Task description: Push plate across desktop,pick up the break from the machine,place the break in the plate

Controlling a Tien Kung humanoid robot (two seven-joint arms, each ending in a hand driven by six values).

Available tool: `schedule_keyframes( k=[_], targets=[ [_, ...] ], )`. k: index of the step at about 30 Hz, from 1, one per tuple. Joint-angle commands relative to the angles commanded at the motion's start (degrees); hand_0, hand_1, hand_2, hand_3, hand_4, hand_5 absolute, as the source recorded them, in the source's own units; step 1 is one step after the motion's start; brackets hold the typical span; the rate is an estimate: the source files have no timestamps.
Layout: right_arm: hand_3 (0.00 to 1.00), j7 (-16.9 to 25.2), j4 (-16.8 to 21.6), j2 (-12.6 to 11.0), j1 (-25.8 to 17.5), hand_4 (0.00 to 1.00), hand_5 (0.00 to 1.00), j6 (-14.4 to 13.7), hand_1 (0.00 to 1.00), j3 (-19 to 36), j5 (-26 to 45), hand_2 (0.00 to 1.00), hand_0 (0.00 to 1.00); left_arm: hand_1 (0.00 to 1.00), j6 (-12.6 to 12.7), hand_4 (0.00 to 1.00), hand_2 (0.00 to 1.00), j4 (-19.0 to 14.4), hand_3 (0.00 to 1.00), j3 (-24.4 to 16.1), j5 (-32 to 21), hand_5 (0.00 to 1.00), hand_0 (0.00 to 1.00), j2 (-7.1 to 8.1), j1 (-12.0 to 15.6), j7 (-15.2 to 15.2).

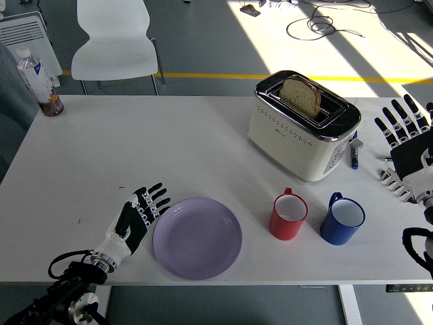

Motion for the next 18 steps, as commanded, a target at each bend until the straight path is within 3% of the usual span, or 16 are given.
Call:
schedule_keyframes(
  k=[11,15,18],
  targets=[
    [0.8,0.01,-0.03,0.06,-0.04,0.528,0.901,-0.03,0.798,-0.02,-0.03,0.799,0.841,0.855,0.46,0.525,0.913,0.58,0.882,-0.4,-0.16,0.998,0.812,-0.5,-0.83,-0.46],
    [0.8,0.01,0.0,0.12,-0.07,0.528,0.901,-0.07,0.798,-0.13,-0.2,0.799,0.841,0.855,2.84,0.525,0.913,-0.02,0.882,-3.05,1.74,0.998,0.812,-1.44,-0.47,-2.11],
    [0.799,-0.03,0.44,-0.14,-0.09,0.529,0.899,-0.34,0.799,-0.39,-1.14,0.8,0.841,0.859,6.36,0.53,0.912,-1.47,0.877,-7.05,4.24,0.998,0.815,-2.62,0.31,-4.13]
  ],
)
